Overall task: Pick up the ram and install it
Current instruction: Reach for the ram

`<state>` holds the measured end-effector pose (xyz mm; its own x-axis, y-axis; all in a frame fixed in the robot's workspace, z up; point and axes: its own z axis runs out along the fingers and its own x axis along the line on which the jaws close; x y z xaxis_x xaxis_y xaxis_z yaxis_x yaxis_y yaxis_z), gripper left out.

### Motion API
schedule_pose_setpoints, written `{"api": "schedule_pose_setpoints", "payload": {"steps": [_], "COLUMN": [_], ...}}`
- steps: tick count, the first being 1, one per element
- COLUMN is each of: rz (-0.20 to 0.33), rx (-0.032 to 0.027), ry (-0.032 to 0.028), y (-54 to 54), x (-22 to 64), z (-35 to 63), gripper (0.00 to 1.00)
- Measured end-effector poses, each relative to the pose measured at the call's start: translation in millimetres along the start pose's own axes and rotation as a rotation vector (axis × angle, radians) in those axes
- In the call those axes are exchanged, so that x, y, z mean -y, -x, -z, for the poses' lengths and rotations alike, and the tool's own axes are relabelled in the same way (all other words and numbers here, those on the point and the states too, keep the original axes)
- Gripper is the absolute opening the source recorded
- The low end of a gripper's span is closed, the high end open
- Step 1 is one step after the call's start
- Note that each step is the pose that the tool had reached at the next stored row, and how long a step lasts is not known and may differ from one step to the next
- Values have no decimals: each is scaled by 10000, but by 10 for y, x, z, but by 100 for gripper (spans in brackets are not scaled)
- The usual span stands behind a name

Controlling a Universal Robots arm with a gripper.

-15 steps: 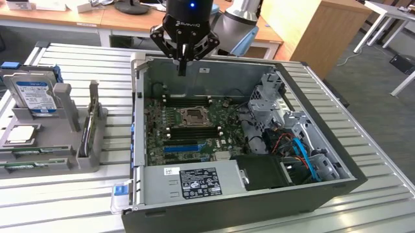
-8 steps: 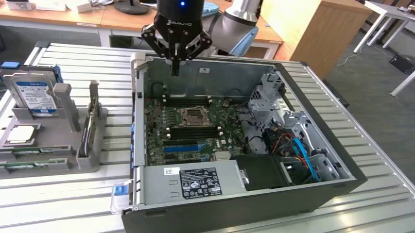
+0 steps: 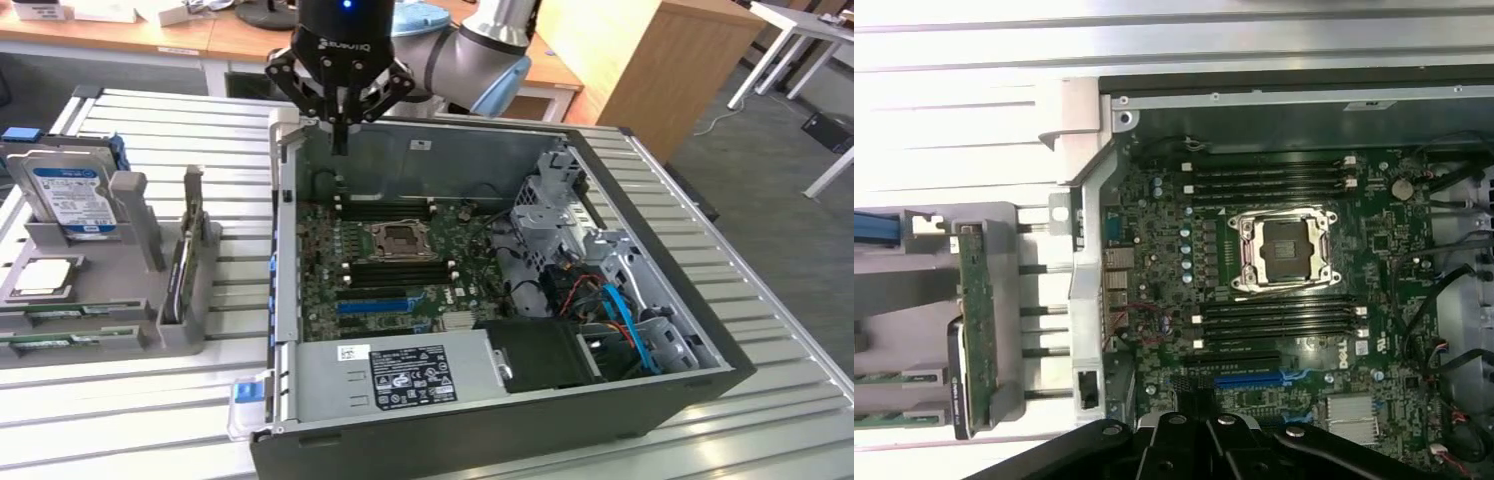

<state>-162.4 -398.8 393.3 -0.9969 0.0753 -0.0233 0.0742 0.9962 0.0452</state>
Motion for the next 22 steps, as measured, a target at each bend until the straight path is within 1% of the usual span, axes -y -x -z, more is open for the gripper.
{"api": "schedule_pose_setpoints", "payload": {"steps": [4,13,22], "rz": [1,0,1], "rx": [0,-1,-1], "ry": [0,-1,-1], "y": [-115,-336,-619], "x": [9,25,46], "z": [3,9,15], "gripper": [11,11,11]}}
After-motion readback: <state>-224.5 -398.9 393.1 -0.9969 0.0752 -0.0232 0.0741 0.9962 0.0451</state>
